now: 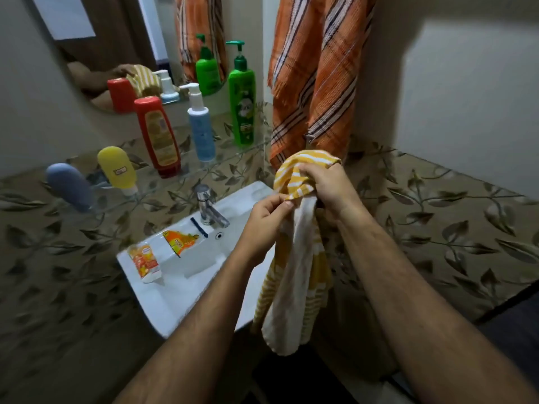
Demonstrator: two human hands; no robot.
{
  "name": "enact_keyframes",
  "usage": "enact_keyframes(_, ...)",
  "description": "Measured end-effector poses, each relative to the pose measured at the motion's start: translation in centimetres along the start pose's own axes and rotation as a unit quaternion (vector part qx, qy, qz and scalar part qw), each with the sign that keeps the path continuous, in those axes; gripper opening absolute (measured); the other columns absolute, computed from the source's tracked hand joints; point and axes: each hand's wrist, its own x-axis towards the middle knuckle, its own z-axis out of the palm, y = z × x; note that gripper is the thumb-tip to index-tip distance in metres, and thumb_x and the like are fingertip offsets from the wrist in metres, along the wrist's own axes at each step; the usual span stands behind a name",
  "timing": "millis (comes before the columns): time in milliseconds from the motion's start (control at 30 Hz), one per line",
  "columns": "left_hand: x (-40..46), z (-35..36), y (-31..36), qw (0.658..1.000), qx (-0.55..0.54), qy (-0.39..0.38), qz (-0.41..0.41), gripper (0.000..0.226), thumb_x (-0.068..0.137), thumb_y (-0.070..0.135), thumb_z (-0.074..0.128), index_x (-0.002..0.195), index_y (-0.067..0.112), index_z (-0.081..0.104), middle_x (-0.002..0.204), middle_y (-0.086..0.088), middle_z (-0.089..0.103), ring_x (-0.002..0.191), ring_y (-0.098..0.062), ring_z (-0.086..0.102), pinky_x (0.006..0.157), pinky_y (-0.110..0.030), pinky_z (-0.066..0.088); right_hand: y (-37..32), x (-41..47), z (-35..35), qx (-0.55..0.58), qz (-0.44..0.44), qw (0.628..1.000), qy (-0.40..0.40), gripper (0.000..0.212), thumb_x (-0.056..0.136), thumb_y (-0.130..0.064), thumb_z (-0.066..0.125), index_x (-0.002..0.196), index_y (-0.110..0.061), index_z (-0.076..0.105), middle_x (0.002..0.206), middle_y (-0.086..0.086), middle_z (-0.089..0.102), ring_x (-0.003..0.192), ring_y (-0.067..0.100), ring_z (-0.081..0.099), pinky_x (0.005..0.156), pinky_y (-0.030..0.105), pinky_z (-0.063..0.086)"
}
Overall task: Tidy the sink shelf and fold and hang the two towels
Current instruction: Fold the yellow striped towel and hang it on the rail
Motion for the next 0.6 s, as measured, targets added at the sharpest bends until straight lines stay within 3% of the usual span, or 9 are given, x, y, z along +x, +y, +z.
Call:
enact_keyframes(67,-0.2,-0.2,0.4,1.000,-0.010,0.018,-0.001,0.022,0.098,0.016,0.050,0.085,0.014,0.067,0.077,0.000,0.062,0.074,-0.012,0.055,0.069,-0.030,0.045,-0.1,0.0,1.4,0.031,-0.026,0.998,-0.049,0.008,0.083,-0.007,0.061,0.090,-0.005,0.065,0.078,0.015,0.059,0.071,0.023,0.056,0.065,0.032,0.048)
enact_keyframes(167,-0.6,-0.9,0.8,0.999,-0.030,0.043,-0.004,0.021,0.098,0.017,0.052,0.089,0.005,0.066,0.083,-0.008,0.064,0.080,-0.019,0.057,0.074,-0.035,0.046,-0.1,0.0,3.1,0.057,-0.032,0.993,-0.096,0.009,0.086,0.002,0.055,0.090,-0.004,0.060,0.077,0.017,0.052,0.069,0.025,0.050,0.055,0.026,0.044)
enact_keyframes(267,-1.3,-1.6,0.9,0.995,-0.035,0.095,-0.006,0.021,0.098,0.018,0.052,0.085,0.017,0.068,0.084,-0.009,0.063,0.079,-0.019,0.056,0.073,-0.034,0.046,0.6,0.5,4.3,0.089,-0.016,0.984,-0.153,0.013,0.086,0.009,0.051,0.081,-0.001,0.056,0.069,0.013,0.052,0.059,0.018,0.051,0.052,0.024,0.044)
enact_keyframes(400,-3.0,-1.2,0.5,0.985,-0.049,0.166,-0.006,0.026,0.099,0.014,0.051,0.084,0.022,0.071,0.086,-0.004,0.068,0.080,-0.013,0.061,0.073,-0.027,0.049,2.1,0.7,5.1,0.106,0.029,0.964,-0.241,0.018,0.086,0.007,0.050,0.075,-0.006,0.056,0.069,0.011,0.053,0.059,0.016,0.054,0.058,0.025,0.046)
enact_keyframes(533,-5.6,0.4,0.0,0.962,-0.055,0.267,-0.014,0.025,0.100,0.010,0.048,0.088,0.016,0.070,0.091,-0.011,0.067,0.088,-0.023,0.060,0.079,-0.033,0.048,4.1,0.0,5.5,0.105,0.055,0.927,-0.355,0.006,0.085,-0.002,0.055,0.090,-0.003,0.059,0.077,0.016,0.052,0.070,0.022,0.053,0.062,0.027,0.046)
enact_keyframes(600,-7.0,1.0,-0.3,0.945,-0.047,0.324,-0.013,0.029,0.100,0.008,0.048,0.084,0.017,0.070,0.086,-0.006,0.069,0.086,-0.019,0.061,0.079,-0.030,0.049,5.4,-0.8,5.7,0.116,0.089,0.896,-0.419,0.010,0.089,-0.012,0.060,0.092,-0.003,0.062,0.082,0.018,0.059,0.076,0.024,0.057,0.069,0.030,0.049)
